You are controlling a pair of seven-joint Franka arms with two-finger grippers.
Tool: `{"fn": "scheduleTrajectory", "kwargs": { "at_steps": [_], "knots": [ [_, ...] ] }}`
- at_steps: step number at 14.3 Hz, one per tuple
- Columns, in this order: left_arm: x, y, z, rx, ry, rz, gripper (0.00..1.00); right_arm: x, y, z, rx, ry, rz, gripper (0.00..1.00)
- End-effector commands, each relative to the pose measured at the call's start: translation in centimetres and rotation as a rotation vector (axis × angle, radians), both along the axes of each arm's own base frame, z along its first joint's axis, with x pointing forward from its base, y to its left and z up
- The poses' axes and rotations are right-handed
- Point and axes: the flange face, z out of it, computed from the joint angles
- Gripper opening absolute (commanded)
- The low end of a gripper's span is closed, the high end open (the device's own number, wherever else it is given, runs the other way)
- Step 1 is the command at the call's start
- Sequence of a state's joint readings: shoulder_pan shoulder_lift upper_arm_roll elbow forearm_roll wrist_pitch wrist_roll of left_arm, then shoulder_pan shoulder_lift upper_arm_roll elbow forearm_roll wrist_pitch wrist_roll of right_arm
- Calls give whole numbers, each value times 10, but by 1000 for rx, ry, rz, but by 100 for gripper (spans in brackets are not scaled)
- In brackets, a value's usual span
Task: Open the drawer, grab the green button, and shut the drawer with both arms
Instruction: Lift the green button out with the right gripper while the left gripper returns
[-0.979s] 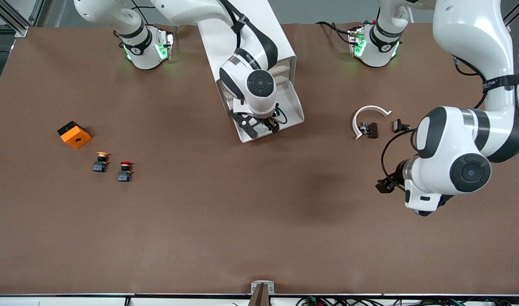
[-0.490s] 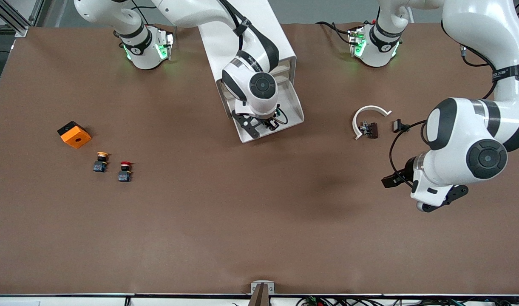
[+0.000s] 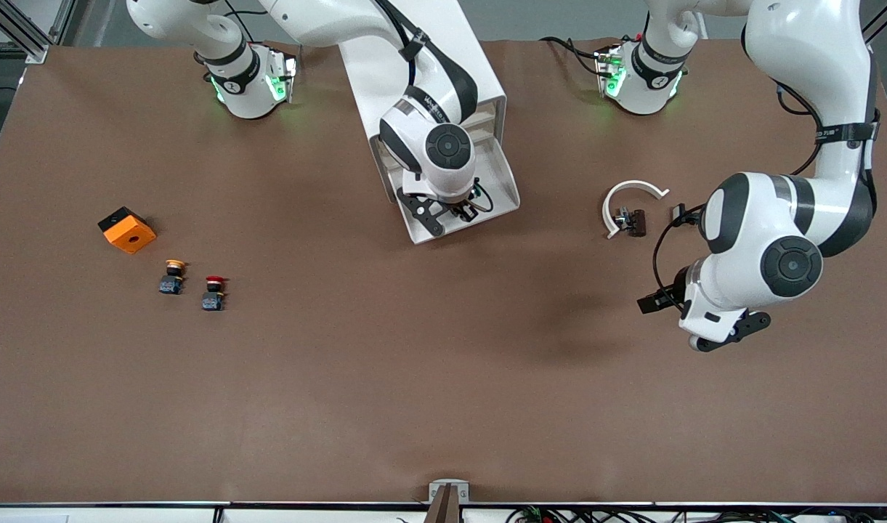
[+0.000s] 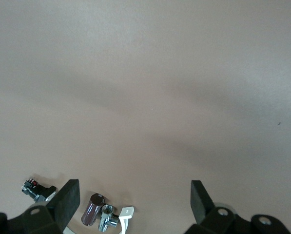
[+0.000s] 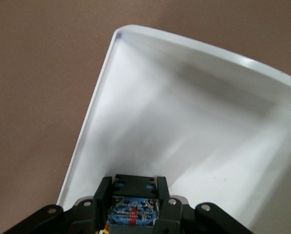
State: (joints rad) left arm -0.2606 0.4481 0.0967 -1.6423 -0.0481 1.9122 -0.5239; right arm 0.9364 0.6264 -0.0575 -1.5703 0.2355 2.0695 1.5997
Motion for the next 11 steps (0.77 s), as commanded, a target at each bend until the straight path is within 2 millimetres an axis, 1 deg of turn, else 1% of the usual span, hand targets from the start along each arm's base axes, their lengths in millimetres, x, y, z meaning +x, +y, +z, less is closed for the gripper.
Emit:
{"fn": "scheduleTrajectory", "kwargs": {
  "at_steps": [1,2,3,4,5,6,8,9,10,11],
  "knots": [
    [-22,-4,-10,-6,-28,-38,100,6,3,19,33,4,-22,26],
    [-28,-14,-14,-18,-50,-52,100,7,2,28,31,10,-21,26],
    [-33,-24,-20,-27,-65,-66,100,12,-2,45,29,17,-20,27],
    [-35,-29,-23,-33,-78,-76,100,22,-11,59,24,33,-31,27],
    [-38,-37,-27,-40,-82,-86,100,37,-24,72,16,48,-46,27],
    [-42,-48,-30,-53,-89,-97,100,45,-38,85,8,67,-54,27],
    [-52,-77,-34,-78,-119,-104,100,60,-62,117,21,84,-8,27],
    [-58,-92,-38,-88,-131,-102,100,72,-82,136,32,88,-1,27],
    [-66,-109,-44,-102,-145,-76,100,83,-103,151,45,95,20,27],
    [-74,-129,-50,-113,-153,-38,100,90,-126,168,61,105,78,27]
  ]
}}
